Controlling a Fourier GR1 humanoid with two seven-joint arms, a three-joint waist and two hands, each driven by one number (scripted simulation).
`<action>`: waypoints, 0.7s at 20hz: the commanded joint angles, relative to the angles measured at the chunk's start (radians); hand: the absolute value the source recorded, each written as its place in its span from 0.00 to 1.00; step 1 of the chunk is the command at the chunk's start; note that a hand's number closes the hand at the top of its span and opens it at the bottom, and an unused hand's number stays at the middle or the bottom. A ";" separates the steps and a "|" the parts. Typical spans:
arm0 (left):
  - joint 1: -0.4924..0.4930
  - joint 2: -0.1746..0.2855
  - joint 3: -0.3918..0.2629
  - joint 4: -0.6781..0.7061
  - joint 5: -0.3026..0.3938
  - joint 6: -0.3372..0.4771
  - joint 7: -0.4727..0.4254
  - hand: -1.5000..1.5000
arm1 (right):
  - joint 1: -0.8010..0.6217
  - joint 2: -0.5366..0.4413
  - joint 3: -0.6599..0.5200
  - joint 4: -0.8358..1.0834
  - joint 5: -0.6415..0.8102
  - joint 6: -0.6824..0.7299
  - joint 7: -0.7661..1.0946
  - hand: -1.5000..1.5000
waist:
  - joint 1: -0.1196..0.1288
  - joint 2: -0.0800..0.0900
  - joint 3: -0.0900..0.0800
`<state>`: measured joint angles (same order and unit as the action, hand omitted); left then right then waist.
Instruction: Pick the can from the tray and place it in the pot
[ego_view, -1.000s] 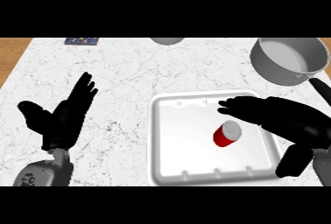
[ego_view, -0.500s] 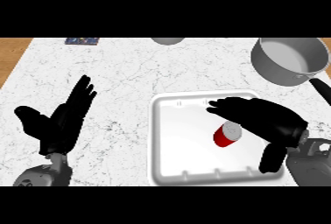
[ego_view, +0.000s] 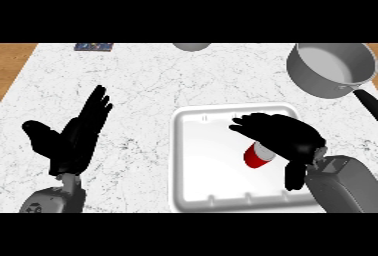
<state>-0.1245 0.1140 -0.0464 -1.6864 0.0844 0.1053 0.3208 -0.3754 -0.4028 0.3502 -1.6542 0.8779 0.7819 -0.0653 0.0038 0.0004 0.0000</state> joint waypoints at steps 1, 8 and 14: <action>-0.025 0.000 0.019 0.013 0.001 -0.007 0.028 0.50 | -0.013 -0.015 0.008 0.052 0.071 -0.009 -0.047 0.00 | -0.001 0.000 0.000; -0.041 0.001 0.039 0.014 0.008 -0.038 0.033 0.50 | 0.011 0.051 0.028 0.071 0.156 -0.010 -0.041 0.00 | -0.003 -0.001 0.000; 0.000 -0.009 0.020 -0.056 -0.010 -0.019 0.057 0.50 | 0.028 0.079 0.042 0.157 0.122 -0.137 -0.208 1.00 | 0.002 0.000 0.001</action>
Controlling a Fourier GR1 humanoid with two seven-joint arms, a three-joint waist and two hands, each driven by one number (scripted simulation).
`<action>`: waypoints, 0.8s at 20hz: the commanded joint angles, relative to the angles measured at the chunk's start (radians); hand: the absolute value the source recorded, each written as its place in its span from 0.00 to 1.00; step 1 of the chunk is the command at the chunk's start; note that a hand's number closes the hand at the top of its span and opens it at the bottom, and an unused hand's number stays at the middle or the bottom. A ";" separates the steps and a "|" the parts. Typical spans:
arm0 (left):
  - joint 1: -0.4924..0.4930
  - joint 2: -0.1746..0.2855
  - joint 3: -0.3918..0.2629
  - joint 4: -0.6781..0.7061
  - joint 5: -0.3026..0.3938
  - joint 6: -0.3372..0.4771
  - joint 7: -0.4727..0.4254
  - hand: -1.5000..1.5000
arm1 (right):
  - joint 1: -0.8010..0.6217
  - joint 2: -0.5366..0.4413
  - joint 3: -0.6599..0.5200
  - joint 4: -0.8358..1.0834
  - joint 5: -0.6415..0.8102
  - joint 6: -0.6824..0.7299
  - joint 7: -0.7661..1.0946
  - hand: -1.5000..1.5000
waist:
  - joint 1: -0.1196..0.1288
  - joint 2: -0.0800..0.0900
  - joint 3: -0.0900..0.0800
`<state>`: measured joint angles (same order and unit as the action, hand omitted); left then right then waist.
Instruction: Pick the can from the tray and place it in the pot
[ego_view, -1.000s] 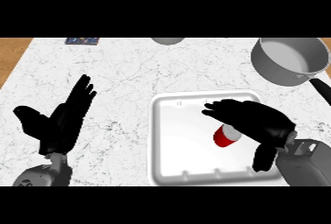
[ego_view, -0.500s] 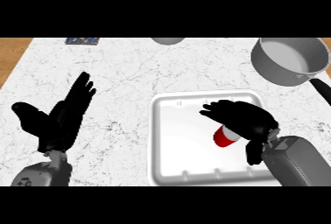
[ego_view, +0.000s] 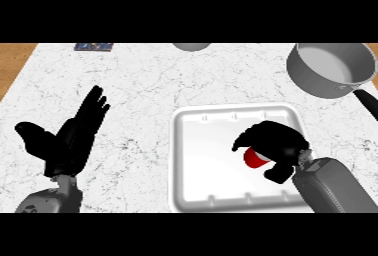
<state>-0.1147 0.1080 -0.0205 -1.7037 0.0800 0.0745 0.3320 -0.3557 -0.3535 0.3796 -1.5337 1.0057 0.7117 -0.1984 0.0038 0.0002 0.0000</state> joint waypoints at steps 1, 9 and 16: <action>-0.054 -0.030 -0.004 0.034 -0.034 0.046 0.011 0.50 | 0.021 0.018 0.012 0.061 0.015 -0.128 -0.109 1.00 | -0.002 0.001 0.000; -0.001 -0.001 0.014 -0.003 -0.005 -0.011 0.014 0.50 | 0.066 -0.028 -0.159 0.038 0.004 -0.114 -0.080 1.00 | -0.012 -0.001 0.000; 0.039 -0.010 0.040 -0.018 -0.006 0.021 0.001 0.50 | 0.154 -0.143 -0.704 0.251 -0.094 -0.228 0.208 1.00 | -0.084 0.003 0.003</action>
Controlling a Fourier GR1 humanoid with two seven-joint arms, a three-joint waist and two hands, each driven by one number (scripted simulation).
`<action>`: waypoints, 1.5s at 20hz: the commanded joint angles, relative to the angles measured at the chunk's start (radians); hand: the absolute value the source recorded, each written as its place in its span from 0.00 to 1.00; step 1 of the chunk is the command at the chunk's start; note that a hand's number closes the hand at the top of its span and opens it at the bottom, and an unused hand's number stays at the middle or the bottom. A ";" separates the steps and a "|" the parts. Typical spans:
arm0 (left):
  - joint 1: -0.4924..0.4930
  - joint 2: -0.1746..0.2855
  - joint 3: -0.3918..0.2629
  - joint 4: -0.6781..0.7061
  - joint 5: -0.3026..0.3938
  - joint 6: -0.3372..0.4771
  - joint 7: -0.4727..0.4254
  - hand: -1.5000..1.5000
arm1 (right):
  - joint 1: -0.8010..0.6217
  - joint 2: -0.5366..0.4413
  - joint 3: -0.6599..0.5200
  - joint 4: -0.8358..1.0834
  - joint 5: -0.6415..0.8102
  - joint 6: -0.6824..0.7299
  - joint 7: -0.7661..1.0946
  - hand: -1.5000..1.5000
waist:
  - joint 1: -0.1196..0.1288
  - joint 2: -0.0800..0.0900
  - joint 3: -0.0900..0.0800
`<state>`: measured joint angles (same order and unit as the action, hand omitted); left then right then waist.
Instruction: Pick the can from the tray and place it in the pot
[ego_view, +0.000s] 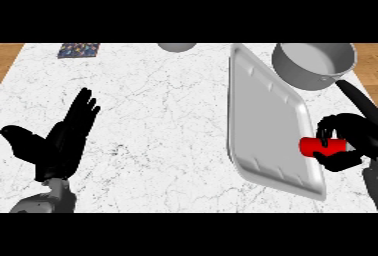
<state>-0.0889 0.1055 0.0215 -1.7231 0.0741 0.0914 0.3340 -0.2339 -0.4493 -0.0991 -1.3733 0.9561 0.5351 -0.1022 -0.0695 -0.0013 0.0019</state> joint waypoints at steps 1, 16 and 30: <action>0.014 0.017 0.015 0.002 0.007 -0.013 -0.009 0.50 | 0.045 -0.093 -0.278 0.117 -0.063 -0.053 0.096 1.00 | 0.006 0.004 0.000; -0.015 0.001 -0.013 0.045 0.008 -0.046 -0.024 0.50 | 0.107 -0.260 -0.619 -0.166 -0.263 -0.124 0.032 1.00 | 0.053 -0.003 -0.003; -0.036 -0.015 -0.046 -0.053 -0.016 -0.021 0.081 0.50 | -0.268 -0.366 -0.527 -0.170 -0.429 -0.025 0.263 1.00 | 0.083 0.002 -0.002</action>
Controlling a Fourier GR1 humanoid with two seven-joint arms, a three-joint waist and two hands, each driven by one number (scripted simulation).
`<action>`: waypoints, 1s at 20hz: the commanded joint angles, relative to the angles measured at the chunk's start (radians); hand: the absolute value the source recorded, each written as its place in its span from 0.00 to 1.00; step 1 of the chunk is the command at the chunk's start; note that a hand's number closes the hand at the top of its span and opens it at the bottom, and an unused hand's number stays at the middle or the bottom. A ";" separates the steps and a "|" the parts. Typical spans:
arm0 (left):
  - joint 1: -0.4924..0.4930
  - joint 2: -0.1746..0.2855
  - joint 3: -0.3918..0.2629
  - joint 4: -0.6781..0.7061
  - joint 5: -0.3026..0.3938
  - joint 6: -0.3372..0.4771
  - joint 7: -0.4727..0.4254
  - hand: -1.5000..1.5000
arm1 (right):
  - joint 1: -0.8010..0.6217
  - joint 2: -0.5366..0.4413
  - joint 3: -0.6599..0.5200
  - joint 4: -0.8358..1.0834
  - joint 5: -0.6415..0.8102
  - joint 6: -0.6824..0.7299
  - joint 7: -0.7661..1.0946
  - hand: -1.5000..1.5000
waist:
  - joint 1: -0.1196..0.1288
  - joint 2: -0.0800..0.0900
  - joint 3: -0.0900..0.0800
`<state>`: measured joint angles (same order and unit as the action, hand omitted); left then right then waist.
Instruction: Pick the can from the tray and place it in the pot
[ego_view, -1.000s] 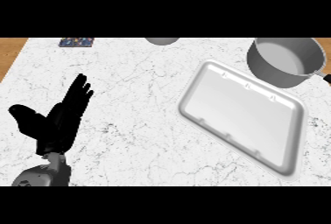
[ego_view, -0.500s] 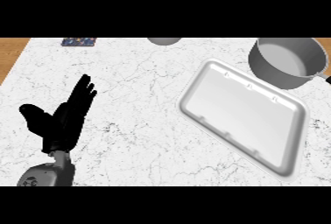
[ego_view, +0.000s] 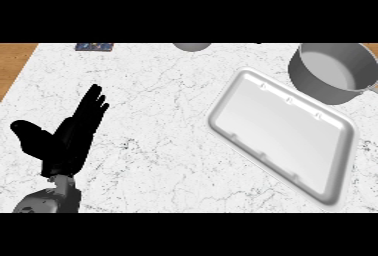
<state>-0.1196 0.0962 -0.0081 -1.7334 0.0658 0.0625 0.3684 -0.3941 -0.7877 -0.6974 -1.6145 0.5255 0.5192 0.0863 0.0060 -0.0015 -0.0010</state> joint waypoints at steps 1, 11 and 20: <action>-0.004 -0.002 -0.017 -0.022 -0.016 -0.002 0.015 0.50 | -0.143 0.002 0.118 0.049 0.015 -0.032 0.121 1.00 | 0.009 0.003 0.000; 0.023 -0.009 0.005 0.071 -0.005 -0.035 -0.085 0.50 | -0.379 0.027 0.302 0.399 0.125 -0.164 0.156 1.00 | 0.014 0.005 0.000; -0.057 -0.037 -0.014 0.057 -0.022 0.002 -0.018 0.50 | -0.447 0.086 0.347 0.729 0.159 -0.219 0.036 1.00 | 0.018 0.008 0.001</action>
<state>-0.1334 0.0696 -0.0145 -1.6728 0.0488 0.0502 0.3136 -0.7820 -0.7367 -0.3495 -1.0124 0.6976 0.2904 0.1012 0.0200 0.0057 0.0000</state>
